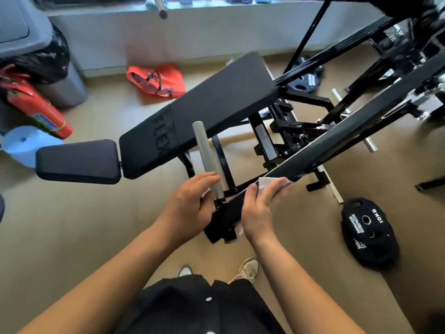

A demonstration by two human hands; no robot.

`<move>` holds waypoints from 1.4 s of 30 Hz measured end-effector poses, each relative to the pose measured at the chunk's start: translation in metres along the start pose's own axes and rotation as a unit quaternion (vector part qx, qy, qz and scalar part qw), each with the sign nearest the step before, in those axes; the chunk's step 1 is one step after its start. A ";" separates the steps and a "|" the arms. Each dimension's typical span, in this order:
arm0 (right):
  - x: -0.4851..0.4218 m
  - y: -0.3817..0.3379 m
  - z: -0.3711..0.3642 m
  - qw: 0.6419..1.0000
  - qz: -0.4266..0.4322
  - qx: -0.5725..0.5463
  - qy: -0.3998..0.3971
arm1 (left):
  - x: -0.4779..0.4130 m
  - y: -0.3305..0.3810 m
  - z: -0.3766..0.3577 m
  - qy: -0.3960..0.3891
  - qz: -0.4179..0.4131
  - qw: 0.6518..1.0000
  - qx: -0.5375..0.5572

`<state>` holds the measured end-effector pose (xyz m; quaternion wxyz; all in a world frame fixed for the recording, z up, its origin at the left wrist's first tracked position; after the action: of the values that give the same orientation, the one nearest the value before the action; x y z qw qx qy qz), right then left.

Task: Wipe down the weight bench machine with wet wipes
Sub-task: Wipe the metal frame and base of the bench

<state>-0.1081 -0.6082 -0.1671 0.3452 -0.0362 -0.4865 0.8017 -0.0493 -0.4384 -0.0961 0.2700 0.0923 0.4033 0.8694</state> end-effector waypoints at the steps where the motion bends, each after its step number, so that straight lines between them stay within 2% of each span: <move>1: -0.012 0.003 0.007 1.000 -0.010 0.015 0.011 | 0.006 -0.003 0.002 -0.001 0.007 1.000 0.000; 5: -0.006 -0.001 -0.001 0.999 -0.017 -0.002 0.037 | 0.024 -0.011 0.009 -0.006 0.011 1.000 0.005; 9: 0.053 -0.011 -0.040 1.000 0.013 0.010 -0.007 | 0.033 -0.021 0.016 0.003 0.015 1.000 0.003; 12: 0.088 -0.012 -0.058 0.991 0.000 0.117 -0.060 | 0.039 -0.028 0.017 -0.004 0.009 1.000 0.003; 15: 0.116 -0.022 -0.066 0.969 0.044 0.221 -0.103 | 0.044 -0.026 0.017 -0.007 -0.002 1.000 0.008; 18: 0.104 -0.023 -0.060 0.959 0.069 0.265 -0.079 | 0.047 -0.022 0.018 -0.011 -0.013 1.000 0.005; 23: 0.023 -0.016 -0.008 0.954 0.070 0.290 -0.003 | 0.052 -0.023 0.019 -0.017 -0.012 1.000 0.001; 27: 0.024 -0.014 -0.008 0.948 0.099 0.302 -0.013 | 0.059 -0.029 0.017 -0.011 0.008 1.000 0.008; 35: 0.115 -0.022 -0.071 0.936 0.227 0.256 -0.087 | 0.076 -0.039 0.019 0.005 0.024 1.000 0.011; 38: 0.113 -0.031 -0.053 0.958 0.226 0.157 -0.083 | 0.078 -0.038 0.021 0.020 0.023 0.999 0.023; 40: 0.115 -0.040 -0.039 0.975 0.184 0.063 -0.106 | 0.078 -0.031 0.021 0.026 0.032 0.998 0.054; 42: 0.121 -0.055 -0.030 0.977 0.139 -0.058 -0.148 | 0.078 -0.023 0.020 0.024 0.056 0.991 0.121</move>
<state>-0.1596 -0.4986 -0.1052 0.1519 -0.0046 -0.5676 0.8091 -0.0977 -0.3710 -0.1047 0.1979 0.1256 0.5063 0.8299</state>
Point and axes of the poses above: each hand's wrist, its own x-axis away from the middle knuckle, its own z-axis out of the back of the hand, y = z × x, the point moved 6 cm from there along -x, towards the middle knuckle
